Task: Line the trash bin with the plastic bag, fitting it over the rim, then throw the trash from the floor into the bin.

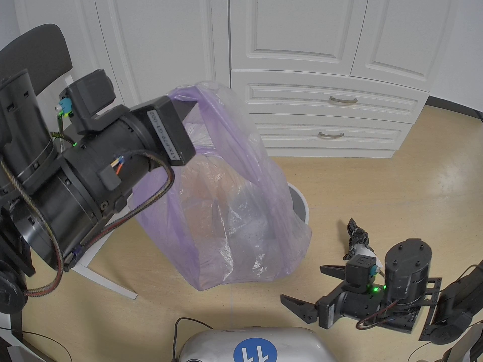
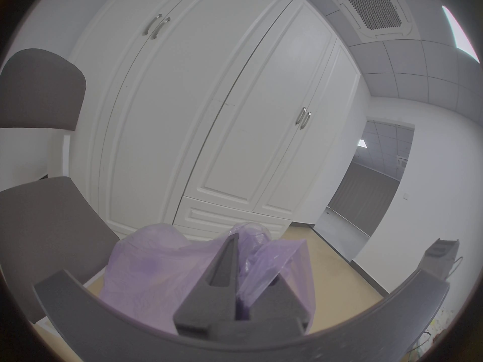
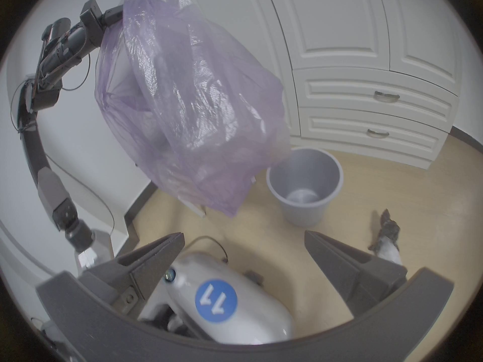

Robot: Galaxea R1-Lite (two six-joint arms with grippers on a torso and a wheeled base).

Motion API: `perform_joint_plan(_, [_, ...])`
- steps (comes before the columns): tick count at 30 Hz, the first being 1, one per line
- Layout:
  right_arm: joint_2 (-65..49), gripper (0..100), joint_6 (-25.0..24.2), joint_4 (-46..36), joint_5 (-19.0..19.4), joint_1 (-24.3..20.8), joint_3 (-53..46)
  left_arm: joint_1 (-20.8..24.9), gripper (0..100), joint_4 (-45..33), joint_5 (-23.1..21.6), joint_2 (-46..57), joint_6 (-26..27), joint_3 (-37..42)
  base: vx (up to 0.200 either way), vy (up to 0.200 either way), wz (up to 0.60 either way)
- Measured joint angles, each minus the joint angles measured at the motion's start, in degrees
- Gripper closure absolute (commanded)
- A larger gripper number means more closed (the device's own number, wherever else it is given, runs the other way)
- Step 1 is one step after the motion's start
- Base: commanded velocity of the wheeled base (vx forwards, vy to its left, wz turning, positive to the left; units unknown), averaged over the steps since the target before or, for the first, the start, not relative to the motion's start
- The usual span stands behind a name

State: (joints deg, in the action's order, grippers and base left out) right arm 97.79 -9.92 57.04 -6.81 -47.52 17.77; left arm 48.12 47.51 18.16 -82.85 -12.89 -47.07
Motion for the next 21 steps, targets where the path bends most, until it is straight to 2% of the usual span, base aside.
perform_joint_plan(5, [9.2, 0, -2.3, 17.3, -5.0, -3.1, -0.4, 0.0, 100, 1.5, 1.2, 0.0, 1.0, -0.2, 0.000, 0.000, 0.00])
perform_joint_plan(10, [17.5, 0, -3.8, 29.9, -8.1, -4.9, -0.9, 0.1, 100, 3.2, 2.3, 0.4, 2.1, -0.2, 0.000, 0.000, 0.00])
perform_joint_plan(16, [24.3, 0, -5.7, 31.8, -11.0, -7.4, 0.5, 0.5, 100, 4.4, 3.4, 1.2, 5.6, 0.7, 0.000, 0.000, 0.00])
perform_joint_plan(21, [26.0, 0, -7.2, 31.9, -14.0, -8.1, 3.2, 0.6, 100, 5.3, 3.5, 1.7, 6.1, 1.3, 0.000, 0.000, 0.00])
